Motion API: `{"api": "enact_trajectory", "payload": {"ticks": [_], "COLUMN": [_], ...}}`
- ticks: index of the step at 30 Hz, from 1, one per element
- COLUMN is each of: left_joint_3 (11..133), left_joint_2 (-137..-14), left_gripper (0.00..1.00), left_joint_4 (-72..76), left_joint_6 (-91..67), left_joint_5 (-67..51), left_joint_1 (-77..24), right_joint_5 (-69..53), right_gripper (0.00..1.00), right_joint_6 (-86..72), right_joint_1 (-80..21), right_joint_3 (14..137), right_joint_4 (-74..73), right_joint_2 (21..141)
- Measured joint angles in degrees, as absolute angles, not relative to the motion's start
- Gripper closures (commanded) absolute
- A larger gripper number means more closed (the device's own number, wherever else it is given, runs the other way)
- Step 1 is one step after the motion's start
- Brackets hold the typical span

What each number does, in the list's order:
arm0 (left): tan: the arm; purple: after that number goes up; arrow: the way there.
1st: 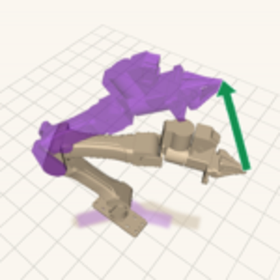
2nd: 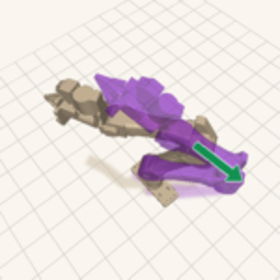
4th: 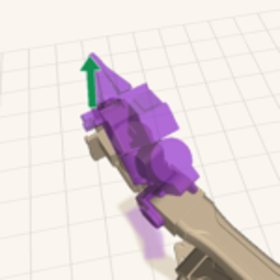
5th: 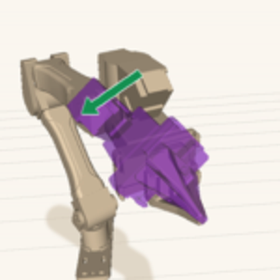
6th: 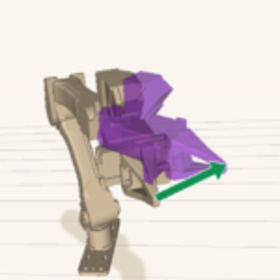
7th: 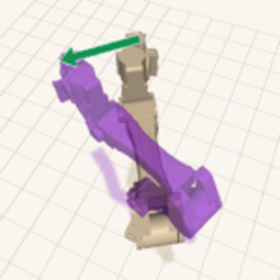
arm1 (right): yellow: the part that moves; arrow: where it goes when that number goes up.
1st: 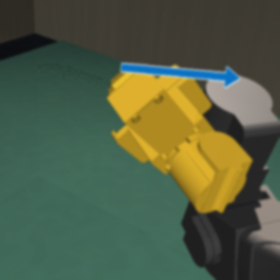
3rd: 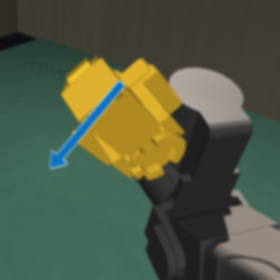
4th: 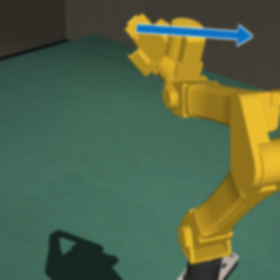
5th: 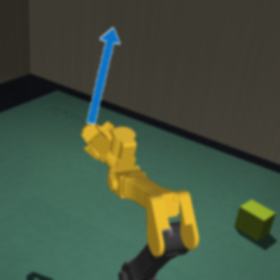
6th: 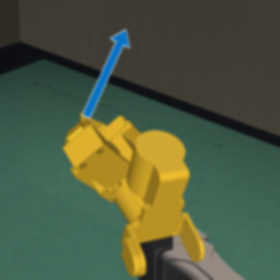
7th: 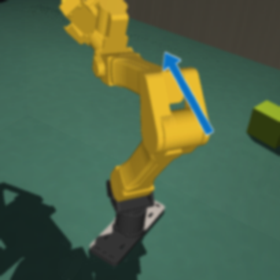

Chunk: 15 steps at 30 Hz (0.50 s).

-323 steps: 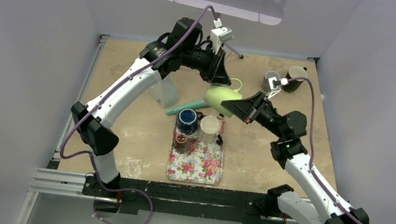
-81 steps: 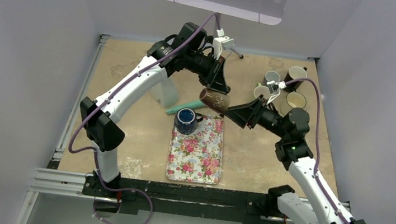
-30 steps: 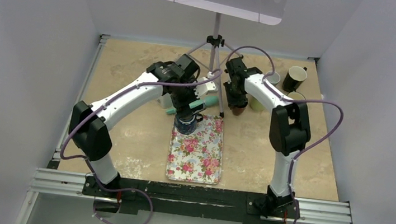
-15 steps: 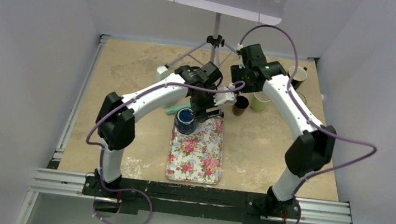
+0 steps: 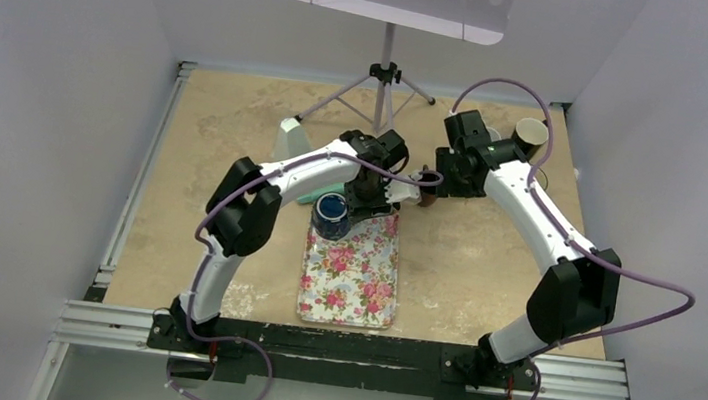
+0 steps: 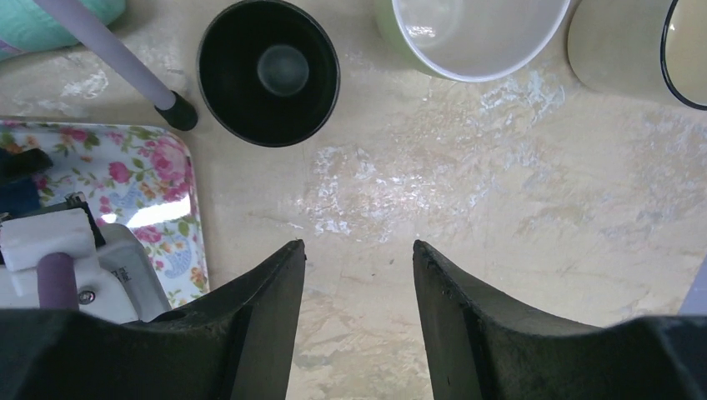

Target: Turn the mug right side up

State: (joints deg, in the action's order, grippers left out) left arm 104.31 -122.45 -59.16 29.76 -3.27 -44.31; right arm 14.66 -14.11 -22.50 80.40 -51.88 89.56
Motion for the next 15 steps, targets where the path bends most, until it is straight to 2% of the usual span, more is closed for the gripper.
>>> {"api": "enact_trajectory", "payload": {"ticks": [3, 7, 8, 15], "left_joint_3": [104.33, 104.42, 104.42, 104.4], "left_joint_2": [-123.35, -124.18, -124.25, -123.94], "left_gripper": [0.58, 0.98, 1.0, 1.0], "left_joint_4": [-59.13, -59.13, -59.22, -59.68], "left_joint_6": [29.71, 29.67, 29.58, 29.36], "left_joint_5": [-2.66, -2.0, -2.0, -3.14], "left_joint_1": [-44.38, -44.38, -44.38, -44.27], "right_joint_5": [15.55, 15.68, 15.79, 16.01], "right_gripper": [0.45, 0.45, 0.45, 0.45], "right_joint_6": [-14.5, -14.59, -14.57, -14.52], "right_joint_1": [-22.39, -22.02, -21.82, -19.9], "right_joint_3": [79.5, 78.43, 78.15, 75.85], "right_joint_4": [-51.86, -51.86, -51.88, -51.9], "right_joint_2": [89.49, 88.82, 88.47, 86.04]}}
